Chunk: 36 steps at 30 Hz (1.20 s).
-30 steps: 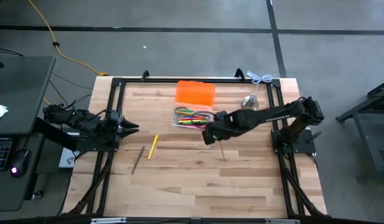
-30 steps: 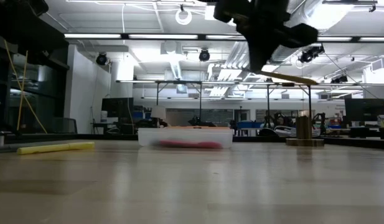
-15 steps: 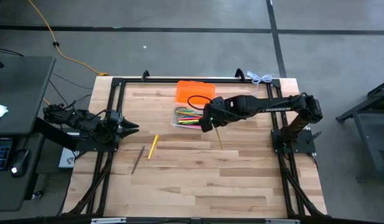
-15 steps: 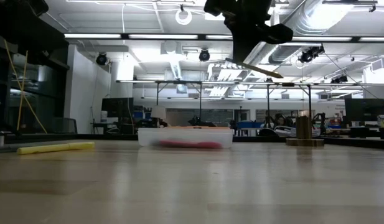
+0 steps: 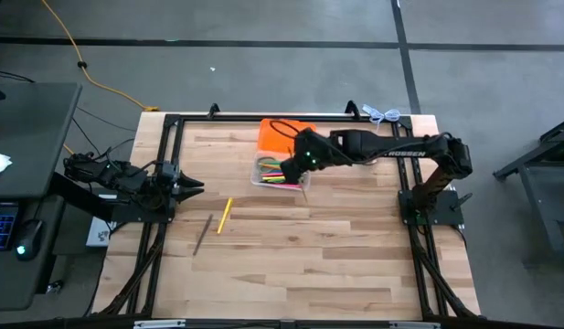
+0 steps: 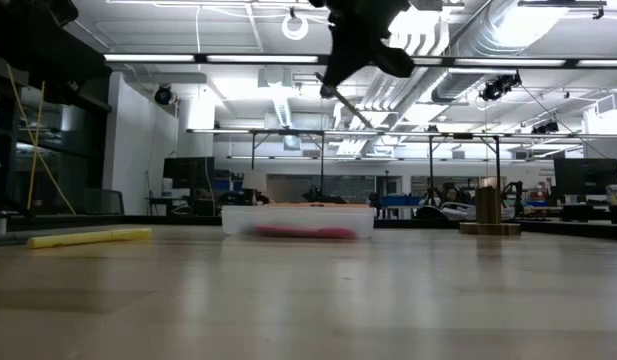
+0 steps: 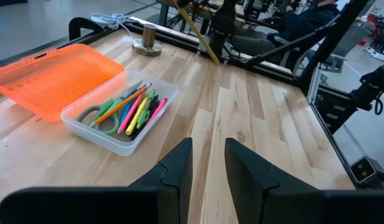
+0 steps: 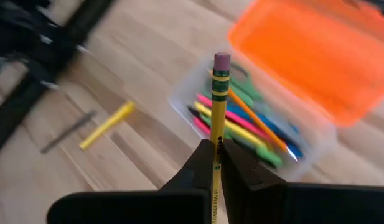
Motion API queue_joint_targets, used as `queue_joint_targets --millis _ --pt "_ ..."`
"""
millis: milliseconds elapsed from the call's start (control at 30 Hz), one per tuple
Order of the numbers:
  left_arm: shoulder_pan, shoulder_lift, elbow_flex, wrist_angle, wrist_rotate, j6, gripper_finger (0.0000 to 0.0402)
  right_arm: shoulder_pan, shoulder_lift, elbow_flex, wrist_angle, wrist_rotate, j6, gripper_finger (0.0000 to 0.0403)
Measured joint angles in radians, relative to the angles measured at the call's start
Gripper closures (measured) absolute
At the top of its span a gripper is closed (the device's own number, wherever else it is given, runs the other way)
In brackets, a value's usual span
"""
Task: Pick & place school supplies into a supply box
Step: Put the yellow pencil into the transparent supply box
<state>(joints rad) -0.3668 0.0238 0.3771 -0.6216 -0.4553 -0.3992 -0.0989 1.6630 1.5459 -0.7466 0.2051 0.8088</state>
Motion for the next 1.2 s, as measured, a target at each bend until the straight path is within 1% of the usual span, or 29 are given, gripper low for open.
queue_joint_targets --millis 167,433,767,1067,1200 --pt "0.000 0.000 0.000 0.000 0.000 0.000 0.0280 -0.030 0.000 0.000 0.125 -0.017 -0.135 0.0402" --pt "0.000 0.000 0.000 0.000 -0.001 0.000 0.0280 -0.061 0.000 0.000 0.248 -0.017 -0.319 0.0402" --pt "0.000 0.000 0.000 -0.001 -0.003 0.000 0.0280 -0.086 0.007 0.000 0.272 -0.032 -0.364 0.0402" --pt "0.000 0.000 0.000 -0.001 -0.003 -0.003 0.0280 -0.088 0.088 0.000 0.303 -0.120 -0.365 0.0403" --pt "0.000 0.000 0.000 -0.002 -0.003 -0.003 0.0280 -0.095 0.124 0.000 0.299 -0.140 -0.365 0.0403"
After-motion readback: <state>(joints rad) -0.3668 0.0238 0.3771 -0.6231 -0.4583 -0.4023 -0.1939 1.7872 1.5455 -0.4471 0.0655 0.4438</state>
